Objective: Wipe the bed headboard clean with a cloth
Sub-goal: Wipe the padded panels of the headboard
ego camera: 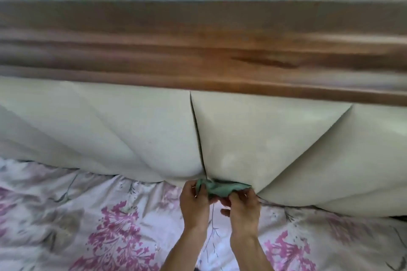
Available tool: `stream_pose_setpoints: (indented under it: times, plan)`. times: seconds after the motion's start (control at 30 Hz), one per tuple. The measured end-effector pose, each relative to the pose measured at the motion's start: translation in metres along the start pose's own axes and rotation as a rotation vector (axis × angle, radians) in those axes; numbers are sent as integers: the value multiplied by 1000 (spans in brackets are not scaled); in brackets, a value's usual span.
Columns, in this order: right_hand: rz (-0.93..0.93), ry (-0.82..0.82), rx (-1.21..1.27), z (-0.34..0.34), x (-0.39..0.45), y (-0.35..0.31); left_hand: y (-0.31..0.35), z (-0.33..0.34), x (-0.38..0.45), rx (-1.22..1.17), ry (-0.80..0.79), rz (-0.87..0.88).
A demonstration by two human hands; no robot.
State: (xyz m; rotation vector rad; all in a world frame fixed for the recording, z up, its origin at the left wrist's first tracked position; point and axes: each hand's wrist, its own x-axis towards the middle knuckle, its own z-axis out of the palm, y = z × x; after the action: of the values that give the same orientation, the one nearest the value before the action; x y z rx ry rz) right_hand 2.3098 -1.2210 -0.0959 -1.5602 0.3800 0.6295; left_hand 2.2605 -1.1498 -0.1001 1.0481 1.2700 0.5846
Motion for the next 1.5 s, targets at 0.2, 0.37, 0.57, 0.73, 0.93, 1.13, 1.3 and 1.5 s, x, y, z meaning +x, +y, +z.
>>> stream_pose_setpoints:
  times: [0.2, 0.37, 0.57, 0.73, 0.93, 1.13, 1.3, 1.5]
  plan:
    - [-224, -237, -4, 9, -133, -111, 134, -54, -85, -98, 82, 146]
    - [-370, -308, -125, 23, -165, -154, 194, -95, -97, -87, 107, 266]
    - [-448, -220, -146, 78, -162, -156, 227, -133, -50, -29, 163, 334]
    - [-588, 92, 30, 135, -162, -142, 236, -149, 19, -48, -112, 404]
    - [-709, 290, 123, 156, -175, -137, 237, -167, 22, 53, -331, 470]
    - [-854, 522, 12, 145, -148, -133, 224, -153, 24, -87, -394, 430]
    - [-1145, 560, -84, 140, -117, -118, 213, -138, 38, -463, -479, 723]
    - [-1456, 358, -367, 118, -112, -102, 193, -133, 36, 150, -348, 1398]
